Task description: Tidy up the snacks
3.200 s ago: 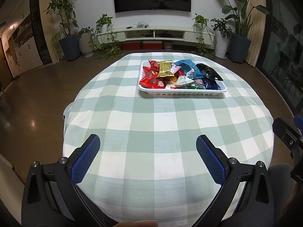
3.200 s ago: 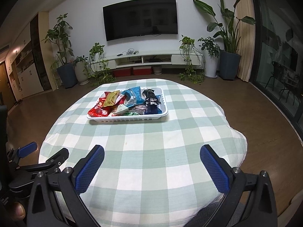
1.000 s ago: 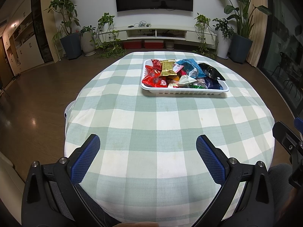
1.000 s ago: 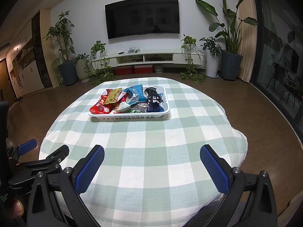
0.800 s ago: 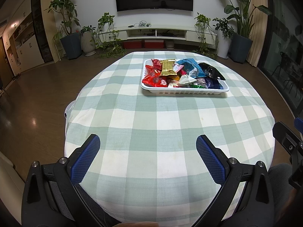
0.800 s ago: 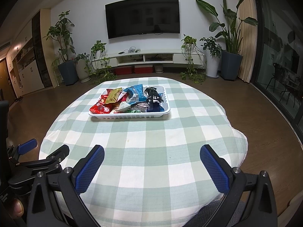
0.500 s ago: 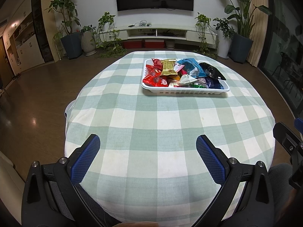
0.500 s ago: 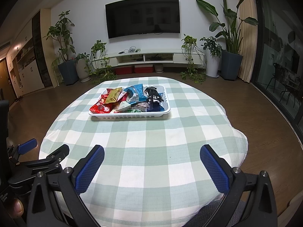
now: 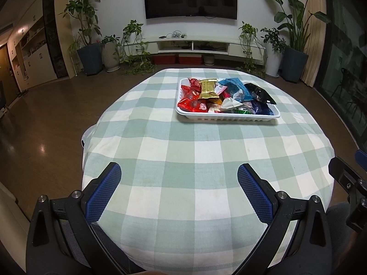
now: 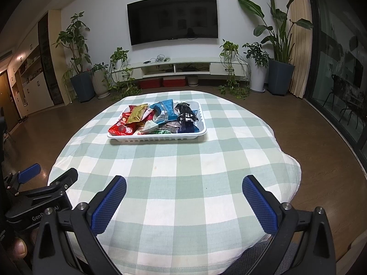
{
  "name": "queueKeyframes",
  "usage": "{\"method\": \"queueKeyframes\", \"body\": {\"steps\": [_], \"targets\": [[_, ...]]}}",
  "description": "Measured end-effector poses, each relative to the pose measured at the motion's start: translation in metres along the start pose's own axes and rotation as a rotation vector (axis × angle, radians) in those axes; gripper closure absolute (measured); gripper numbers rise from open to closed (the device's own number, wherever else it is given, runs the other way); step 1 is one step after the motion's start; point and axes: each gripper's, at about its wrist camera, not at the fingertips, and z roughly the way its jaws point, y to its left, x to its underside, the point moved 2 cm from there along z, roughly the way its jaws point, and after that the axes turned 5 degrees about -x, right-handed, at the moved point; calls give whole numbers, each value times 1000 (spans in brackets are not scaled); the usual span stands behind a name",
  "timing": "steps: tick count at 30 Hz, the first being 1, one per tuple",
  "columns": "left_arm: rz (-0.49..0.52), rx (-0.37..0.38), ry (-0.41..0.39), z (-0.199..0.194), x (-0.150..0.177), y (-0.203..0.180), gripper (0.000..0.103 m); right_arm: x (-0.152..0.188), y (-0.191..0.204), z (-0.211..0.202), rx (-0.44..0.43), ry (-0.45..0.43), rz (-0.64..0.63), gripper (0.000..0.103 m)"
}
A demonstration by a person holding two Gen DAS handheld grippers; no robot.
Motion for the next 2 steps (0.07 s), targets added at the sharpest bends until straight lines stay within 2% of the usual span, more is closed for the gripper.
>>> {"method": "queueKeyframes", "body": {"steps": [2], "targets": [[-6,-4,-3,-1,-1,0,0,3,1,1,-2,8,5,0]]}}
